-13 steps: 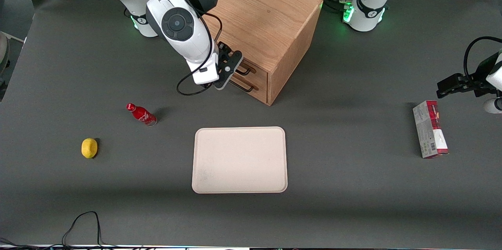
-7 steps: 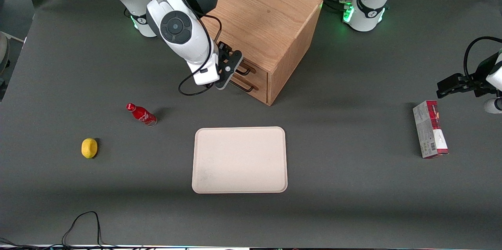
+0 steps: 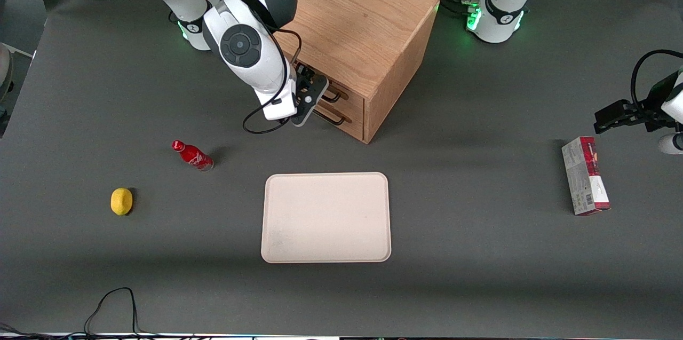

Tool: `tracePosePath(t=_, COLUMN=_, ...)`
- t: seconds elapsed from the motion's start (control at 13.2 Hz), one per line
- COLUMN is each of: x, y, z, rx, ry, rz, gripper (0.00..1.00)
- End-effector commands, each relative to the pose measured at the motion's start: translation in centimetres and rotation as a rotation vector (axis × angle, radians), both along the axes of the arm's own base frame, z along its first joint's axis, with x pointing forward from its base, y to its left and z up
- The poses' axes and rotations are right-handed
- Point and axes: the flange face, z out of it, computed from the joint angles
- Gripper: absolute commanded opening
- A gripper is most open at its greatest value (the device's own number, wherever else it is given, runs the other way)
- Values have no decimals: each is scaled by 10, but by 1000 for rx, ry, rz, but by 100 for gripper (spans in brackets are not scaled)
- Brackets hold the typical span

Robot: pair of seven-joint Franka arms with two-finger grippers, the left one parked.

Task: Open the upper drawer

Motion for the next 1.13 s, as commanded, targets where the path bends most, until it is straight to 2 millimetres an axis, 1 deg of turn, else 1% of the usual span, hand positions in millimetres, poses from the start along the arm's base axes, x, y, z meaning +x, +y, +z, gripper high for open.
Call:
tracePosePath(t=0.0, x=0, y=-2, z=-2, rx=24, ry=-19, rz=5, gripper=100)
tracePosePath(t=0.08, x=1, y=-2, z=-4, rx=18, ry=-22, rz=7, gripper=100)
tracePosePath(t=0.23, x=2, y=-2, z=-1, rx=22, ry=-27, rz=5, gripper=100)
tracePosePath(t=0.45, x=9, y=-3, z=-1, rx=35, ry=-50, rz=0, gripper=100)
tracePosePath(t=0.53, x=13, y=-6, z=-2, rx=32, ry=-56, rz=-5, gripper=100)
tracePosePath(t=0.68, x=21, y=-4, z=-2, rx=27, ry=-68, rz=-2, gripper=100)
tracePosePath(t=0.83, x=34, y=-10, z=-3, rx=26, ry=-75, rz=-23, gripper=100)
tracePosePath(t=0.91, x=38, y=-9, z=-2, rx=26, ry=-77, rz=-23, gripper=100)
tracePosePath(t=1.06, x=50, y=-14, z=-2, rx=25, ry=-81, rz=-39, gripper=100)
